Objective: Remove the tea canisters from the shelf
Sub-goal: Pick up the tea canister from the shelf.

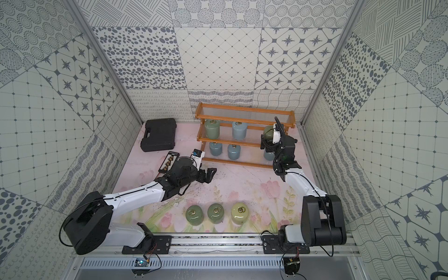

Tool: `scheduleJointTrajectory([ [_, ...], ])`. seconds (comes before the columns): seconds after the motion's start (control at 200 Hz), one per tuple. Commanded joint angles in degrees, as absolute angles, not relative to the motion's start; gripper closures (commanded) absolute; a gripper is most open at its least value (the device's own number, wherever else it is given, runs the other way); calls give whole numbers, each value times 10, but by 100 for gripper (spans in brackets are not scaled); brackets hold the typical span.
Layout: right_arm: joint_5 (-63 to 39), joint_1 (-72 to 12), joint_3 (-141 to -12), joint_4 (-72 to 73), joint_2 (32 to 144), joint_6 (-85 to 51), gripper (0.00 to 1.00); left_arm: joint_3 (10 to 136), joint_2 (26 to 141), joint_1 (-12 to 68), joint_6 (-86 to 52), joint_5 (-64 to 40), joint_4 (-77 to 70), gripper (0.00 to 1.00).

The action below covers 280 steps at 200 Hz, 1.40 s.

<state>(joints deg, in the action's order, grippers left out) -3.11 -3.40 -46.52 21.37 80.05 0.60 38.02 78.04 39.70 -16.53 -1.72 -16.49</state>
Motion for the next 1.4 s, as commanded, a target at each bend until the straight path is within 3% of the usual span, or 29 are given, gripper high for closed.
scheduleJointTrajectory([
  [0.0, -21, -32, -487, 254, 816, 17, 0, 377, 773, 396, -174, -29, -191, 0],
  [0.52, -21, -28, -521, 268, 873, 21, 0, 366, 752, 397, -178, -29, -177, 0],
  [0.961, -44, -26, -528, 261, 875, 19, 18, 355, 739, 396, -184, -26, -176, 0],
  [1.396, -62, -27, -520, 230, 830, 26, 24, 355, 738, 396, -181, -29, -174, 0],
])
